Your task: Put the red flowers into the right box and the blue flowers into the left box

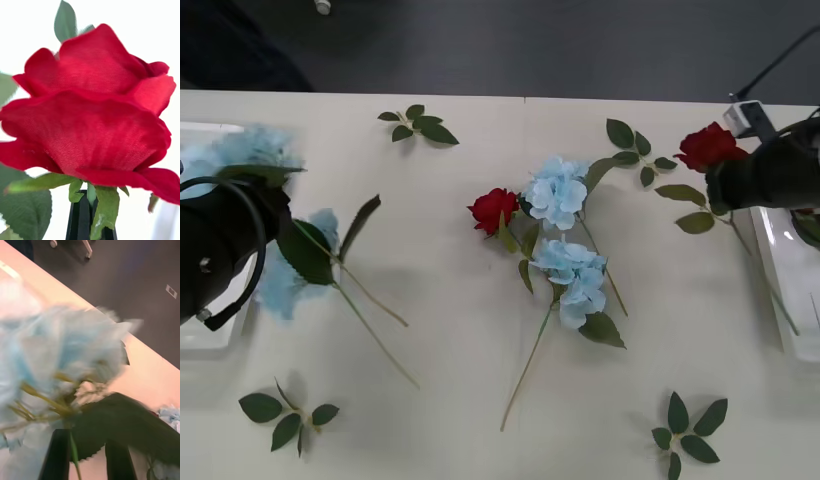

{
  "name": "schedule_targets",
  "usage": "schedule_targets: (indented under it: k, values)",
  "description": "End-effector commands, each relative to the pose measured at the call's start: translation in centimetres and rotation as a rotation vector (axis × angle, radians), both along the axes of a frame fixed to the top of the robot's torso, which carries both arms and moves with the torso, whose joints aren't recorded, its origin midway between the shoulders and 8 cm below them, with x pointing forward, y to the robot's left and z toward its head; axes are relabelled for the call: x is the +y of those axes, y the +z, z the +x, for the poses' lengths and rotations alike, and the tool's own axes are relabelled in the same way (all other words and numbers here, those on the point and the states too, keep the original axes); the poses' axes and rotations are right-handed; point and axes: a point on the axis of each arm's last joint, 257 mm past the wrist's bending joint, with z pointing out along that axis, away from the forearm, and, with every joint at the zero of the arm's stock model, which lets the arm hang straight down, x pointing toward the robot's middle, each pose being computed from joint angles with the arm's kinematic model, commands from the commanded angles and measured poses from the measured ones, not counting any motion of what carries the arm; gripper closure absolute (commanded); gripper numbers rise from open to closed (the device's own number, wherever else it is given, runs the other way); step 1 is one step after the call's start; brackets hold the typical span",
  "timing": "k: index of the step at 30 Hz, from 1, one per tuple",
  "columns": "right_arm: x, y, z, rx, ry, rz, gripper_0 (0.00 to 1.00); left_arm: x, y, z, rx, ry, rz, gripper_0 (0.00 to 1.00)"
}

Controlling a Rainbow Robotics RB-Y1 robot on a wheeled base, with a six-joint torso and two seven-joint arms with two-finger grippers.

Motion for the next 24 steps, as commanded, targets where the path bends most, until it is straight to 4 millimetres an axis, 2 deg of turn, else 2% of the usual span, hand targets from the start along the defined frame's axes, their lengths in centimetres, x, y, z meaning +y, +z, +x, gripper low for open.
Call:
schedule_targets:
  k: [1, 5, 7, 8, 10, 14, 19, 24]
  values:
    - [-3.1, 4.1, -2.6, -0.022, 0.003, -0.005, 1.0, -2.1, 1.4, 0.0, -0.039, -0.071, 0.067, 0.0]
    - [-6.0, 6.0, -5.9, 0.023, -0.029, 0.024, 1.0, -4.3, 1.1, 0.0, -0.038, -0.115, 0.079, 0.0]
    - [-6.5, 6.4, -6.5, 0.029, -0.035, 0.031, 1.0, -4.7, 1.2, 0.0, -0.04, -0.124, 0.08, 0.0]
    - [-7.9, 7.4, -8.0, 0.046, -0.05, 0.053, 1.0, -5.5, 0.4, 0.3, -0.023, -0.141, 0.082, 0.0]
    - [-9.9, 8.2, -9.3, 0.06, -0.076, 0.049, 1.0, -6.3, -0.3, 0.5, -0.004, -0.157, 0.083, 0.0]
    - [-13.9, 9.1, -11.3, 0.07, -0.134, 0.027, 1.0, -7.6, -1.5, 1.0, 0.025, -0.181, 0.083, 0.0]
    - [-18.9, 9.5, -11.9, 0.04, -0.22, -0.019, 1.0, -9.1, -2.7, 2.6, 0.051, -0.196, 0.083, 0.0]
    - [-21.9, 8.4, -11.8, 0.022, -0.285, -0.063, 1.0, -9.7, -3.4, 4.2, 0.067, -0.189, 0.086, 0.0]
